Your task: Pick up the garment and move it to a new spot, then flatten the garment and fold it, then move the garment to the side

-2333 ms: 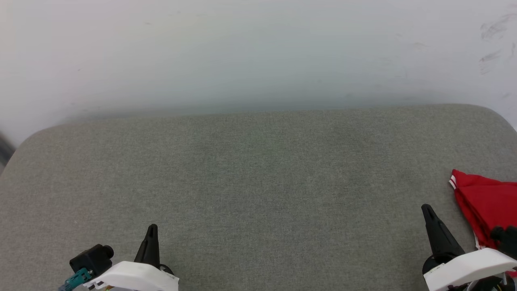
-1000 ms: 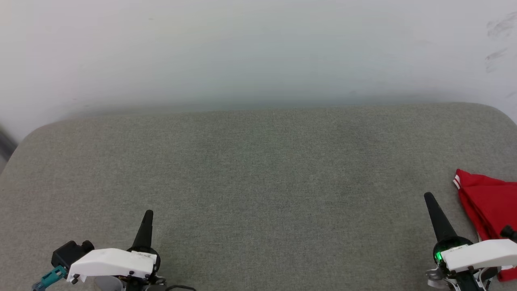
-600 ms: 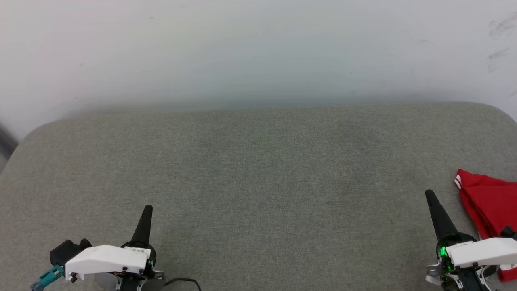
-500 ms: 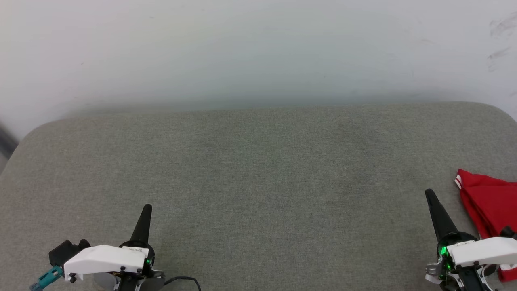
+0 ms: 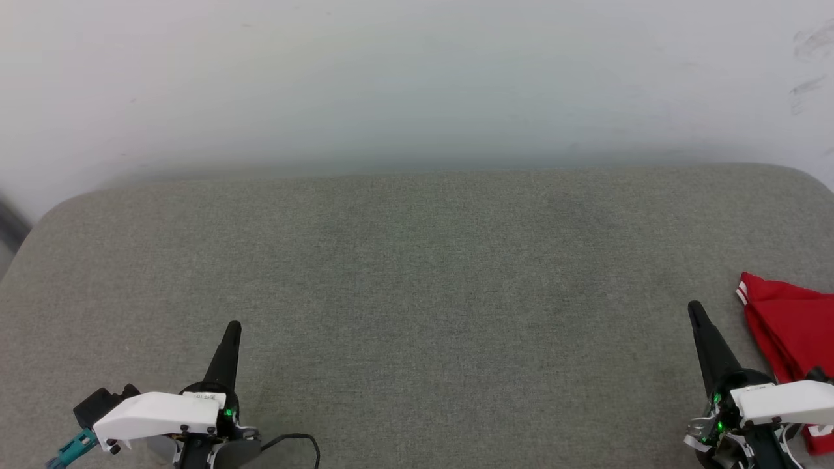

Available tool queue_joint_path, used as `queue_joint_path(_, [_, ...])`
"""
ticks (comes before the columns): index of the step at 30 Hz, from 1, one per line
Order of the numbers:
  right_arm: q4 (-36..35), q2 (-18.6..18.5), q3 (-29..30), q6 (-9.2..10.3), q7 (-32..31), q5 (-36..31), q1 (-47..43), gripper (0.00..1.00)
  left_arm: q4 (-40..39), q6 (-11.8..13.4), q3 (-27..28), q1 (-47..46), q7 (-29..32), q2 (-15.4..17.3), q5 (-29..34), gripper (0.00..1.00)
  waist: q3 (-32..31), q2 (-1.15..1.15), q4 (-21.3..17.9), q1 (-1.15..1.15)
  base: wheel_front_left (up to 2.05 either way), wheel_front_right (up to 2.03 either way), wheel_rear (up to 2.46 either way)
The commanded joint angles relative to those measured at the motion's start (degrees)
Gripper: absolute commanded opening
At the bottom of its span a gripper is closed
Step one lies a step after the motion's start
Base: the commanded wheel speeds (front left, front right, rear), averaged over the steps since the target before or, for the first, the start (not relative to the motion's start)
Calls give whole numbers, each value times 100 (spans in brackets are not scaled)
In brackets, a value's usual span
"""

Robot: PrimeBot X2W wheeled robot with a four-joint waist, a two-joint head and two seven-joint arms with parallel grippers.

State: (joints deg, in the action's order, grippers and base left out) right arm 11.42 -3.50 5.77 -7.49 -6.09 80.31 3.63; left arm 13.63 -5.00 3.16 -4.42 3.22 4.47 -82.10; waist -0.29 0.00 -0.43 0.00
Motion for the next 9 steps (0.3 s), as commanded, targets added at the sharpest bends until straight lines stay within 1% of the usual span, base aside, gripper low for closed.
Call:
queue_joint_path(1, [17,21,18,0,-9,128,146,0,-7,-46,53,-110,38,-27,-111,0,2,0,2,0,0,0,0])
queue_joint_path(9, [98,39,40,0,-26,474,188,0,12,-124,145,-144,130,-60,-412,0,15,0,14,0,0,0,0])
